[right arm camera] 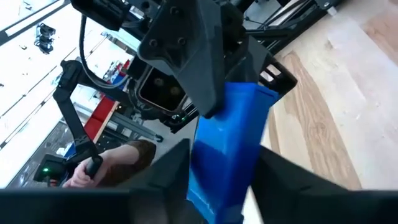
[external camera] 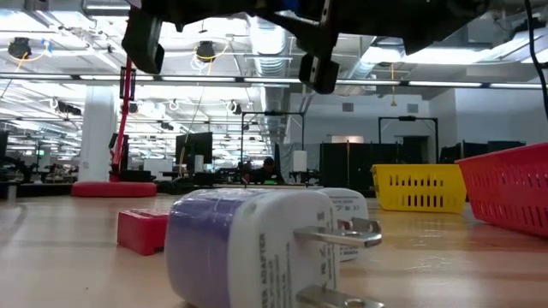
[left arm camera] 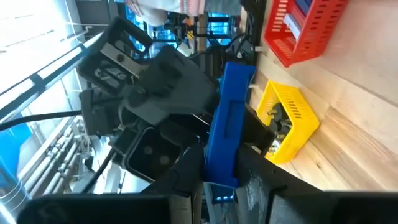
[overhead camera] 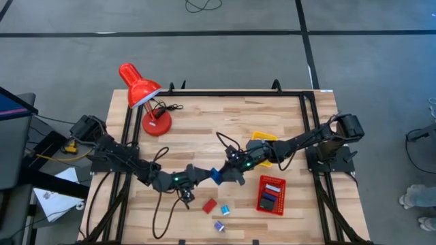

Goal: Pick & Place Office items
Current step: Put the blue digital timer into the red bin

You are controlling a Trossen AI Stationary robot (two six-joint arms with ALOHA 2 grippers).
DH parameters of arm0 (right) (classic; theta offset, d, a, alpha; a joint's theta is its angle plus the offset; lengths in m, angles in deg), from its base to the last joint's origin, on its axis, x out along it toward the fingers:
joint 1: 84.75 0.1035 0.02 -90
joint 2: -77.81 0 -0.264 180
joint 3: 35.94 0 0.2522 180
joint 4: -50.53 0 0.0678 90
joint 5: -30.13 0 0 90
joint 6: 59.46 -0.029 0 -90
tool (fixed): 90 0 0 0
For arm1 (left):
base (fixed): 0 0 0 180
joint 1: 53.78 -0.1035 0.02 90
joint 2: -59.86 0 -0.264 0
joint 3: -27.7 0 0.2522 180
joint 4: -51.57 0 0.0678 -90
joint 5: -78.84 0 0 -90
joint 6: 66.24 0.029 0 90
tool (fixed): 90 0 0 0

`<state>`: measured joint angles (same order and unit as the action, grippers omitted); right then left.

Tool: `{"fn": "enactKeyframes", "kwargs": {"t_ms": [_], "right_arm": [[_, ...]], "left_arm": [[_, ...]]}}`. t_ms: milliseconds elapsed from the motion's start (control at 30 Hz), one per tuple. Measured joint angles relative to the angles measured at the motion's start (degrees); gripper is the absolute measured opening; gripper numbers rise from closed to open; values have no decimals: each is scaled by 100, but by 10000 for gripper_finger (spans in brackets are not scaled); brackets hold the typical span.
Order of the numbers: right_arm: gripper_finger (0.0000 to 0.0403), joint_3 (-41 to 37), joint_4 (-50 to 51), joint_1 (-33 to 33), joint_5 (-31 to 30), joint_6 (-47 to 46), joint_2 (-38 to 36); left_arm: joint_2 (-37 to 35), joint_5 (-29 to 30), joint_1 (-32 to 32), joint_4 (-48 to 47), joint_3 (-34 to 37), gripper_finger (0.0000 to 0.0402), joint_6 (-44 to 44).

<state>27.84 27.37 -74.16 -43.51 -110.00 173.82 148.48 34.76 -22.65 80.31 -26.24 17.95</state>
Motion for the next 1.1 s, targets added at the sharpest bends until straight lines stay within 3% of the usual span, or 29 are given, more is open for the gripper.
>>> {"fn": "enactKeyframes", "kwargs": {"t_ms": [167, 367, 500, 633, 767, 867, 1100], "right_arm": [[52, 0, 4, 22, 26, -48, 0], [44, 0, -18, 23, 14, 144, 0], [47, 6, 150, 22, 39, 307, -113], [44, 24, 1197, 118, 83, 653, -525], [43, 17, 3056, 486, -672, 769, -1056], [43, 15, 4282, 1052, -1447, 340, -1376], [43, 12, 5850, 2757, -3099, -1048, -1693]], "left_arm": [[-2, -11, 30, -46, 0, 71, 186], [-2, 21, 132, 7, 0, 117, -268], [-131, 13, 144, -120, 8, 170, -1474], [-517, -71, 87, -195, 294, 230, -2461], [-1143, -506, -61, -182, 805, 267, -3601], [-1626, -692, -216, -182, 1175, 280, -4495], [-2435, -722, -541, -162, 1810, 283, -5766]]}}
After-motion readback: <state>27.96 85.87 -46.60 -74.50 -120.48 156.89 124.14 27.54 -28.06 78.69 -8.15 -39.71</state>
